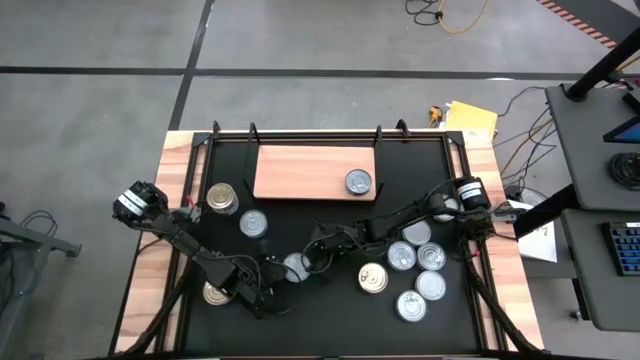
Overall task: Stack canned seafood by type on shelf
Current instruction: Put the green tuna can on the shelf
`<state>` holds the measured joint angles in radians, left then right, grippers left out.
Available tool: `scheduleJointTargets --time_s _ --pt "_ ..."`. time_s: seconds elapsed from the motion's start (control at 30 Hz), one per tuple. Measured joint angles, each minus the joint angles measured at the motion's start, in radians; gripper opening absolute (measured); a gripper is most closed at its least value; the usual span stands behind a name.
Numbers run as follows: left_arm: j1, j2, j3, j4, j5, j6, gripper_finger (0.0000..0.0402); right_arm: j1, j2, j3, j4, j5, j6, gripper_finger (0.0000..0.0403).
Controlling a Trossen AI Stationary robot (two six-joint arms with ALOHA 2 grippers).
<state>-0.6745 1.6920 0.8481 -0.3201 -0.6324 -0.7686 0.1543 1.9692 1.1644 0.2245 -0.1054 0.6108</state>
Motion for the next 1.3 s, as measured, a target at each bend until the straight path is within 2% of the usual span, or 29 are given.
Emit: scheduleJointTargets --time_s 0.23,0.47,0.97,1.13,1.3 --pt "-0.020 0.002 -0.011 0.009 -0.011 -0.038 0.0000 -0.005 0.062 0.056 0.002 -0.061 0.008 0.0320" --pt "-0.041 0.034 -0.012 0.056 -0.063 -0.051 0.0000 -0.011 0.063 0.067 -0.003 -0.079 0.007 0.0328" --pt "-0.058 0.091 -0.015 0.128 -0.089 -0.047 0.0000 -0.011 0.062 0.108 0.000 -0.107 0.003 0.0320" --pt "-0.058 0.092 -0.017 0.136 -0.095 -0.042 0.0000 -0.011 0.062 0.114 -0.004 -0.105 -0.007 0.0289" --pt "-0.058 0.092 -0.016 0.138 -0.109 -0.042 0.0000 -0.010 0.062 0.115 -0.004 -0.102 -0.110 0.0229"
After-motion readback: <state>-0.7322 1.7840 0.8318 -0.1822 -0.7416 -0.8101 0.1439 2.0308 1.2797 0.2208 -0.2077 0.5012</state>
